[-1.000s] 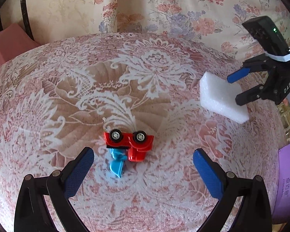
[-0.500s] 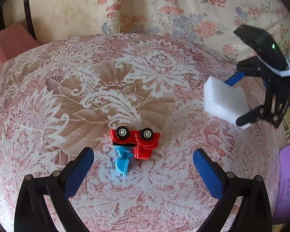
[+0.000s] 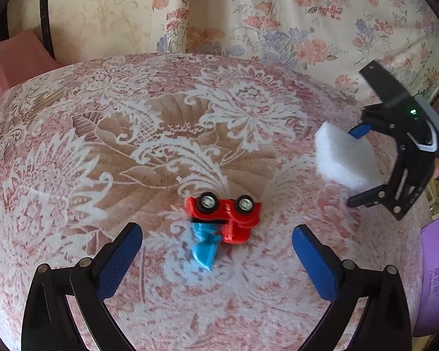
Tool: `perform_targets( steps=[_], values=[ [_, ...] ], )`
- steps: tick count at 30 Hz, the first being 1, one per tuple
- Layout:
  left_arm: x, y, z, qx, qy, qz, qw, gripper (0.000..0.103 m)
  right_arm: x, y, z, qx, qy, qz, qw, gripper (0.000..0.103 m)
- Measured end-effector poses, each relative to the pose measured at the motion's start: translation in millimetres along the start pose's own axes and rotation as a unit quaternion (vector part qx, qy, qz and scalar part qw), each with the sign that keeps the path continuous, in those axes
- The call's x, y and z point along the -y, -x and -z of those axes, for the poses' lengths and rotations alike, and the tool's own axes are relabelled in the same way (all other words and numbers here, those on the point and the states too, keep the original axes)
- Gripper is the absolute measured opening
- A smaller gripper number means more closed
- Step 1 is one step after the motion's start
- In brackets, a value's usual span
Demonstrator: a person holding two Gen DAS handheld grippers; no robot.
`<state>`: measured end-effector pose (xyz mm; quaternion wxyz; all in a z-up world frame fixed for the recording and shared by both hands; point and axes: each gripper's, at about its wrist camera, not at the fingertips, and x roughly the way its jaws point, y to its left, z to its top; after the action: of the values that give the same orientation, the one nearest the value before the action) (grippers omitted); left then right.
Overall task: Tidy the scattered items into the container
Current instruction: 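Grasp the white foam block with the right tool while the left tool grasps the red toy car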
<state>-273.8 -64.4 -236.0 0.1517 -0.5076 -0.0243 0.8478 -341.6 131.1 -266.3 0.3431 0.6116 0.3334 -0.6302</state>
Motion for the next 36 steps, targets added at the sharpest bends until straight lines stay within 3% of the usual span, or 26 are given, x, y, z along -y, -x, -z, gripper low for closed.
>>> perform_targets(
  steps=[12, 20, 24, 31, 35, 36],
  values=[
    [4, -22, -11, -0.014, -0.007, -0.003, 0.9999, 0.101, 3, 13, -8, 0.008, -0.025, 0.005, 1.000, 0.103],
    [2, -21, -14, -0.001, -0.002, -0.034, 0.9994, 0.067, 5, 22, -14, 0.010, -0.035, 0.007, 0.999, 0.103],
    [3, -19, -13, -0.004, -0.014, -0.033, 0.9993, 0.058, 6, 28, -17, 0.011, -0.038, 0.007, 0.999, 0.103],
    [6, -14, -4, 0.006, -0.010, -0.017, 0.9998, 0.058, 6, 39, -23, 0.020, -0.049, 0.016, 0.998, 0.103],
    [8, -13, -3, 0.007, -0.005, -0.008, 0.9999, 0.058, 11, 55, -21, 0.049, -0.070, 0.019, 0.996, 0.085],
    [8, -13, -3, 0.006, -0.004, -0.006, 1.0000, 0.058, 12, 58, -20, 0.050, -0.078, 0.019, 0.996, 0.085]
  ],
)
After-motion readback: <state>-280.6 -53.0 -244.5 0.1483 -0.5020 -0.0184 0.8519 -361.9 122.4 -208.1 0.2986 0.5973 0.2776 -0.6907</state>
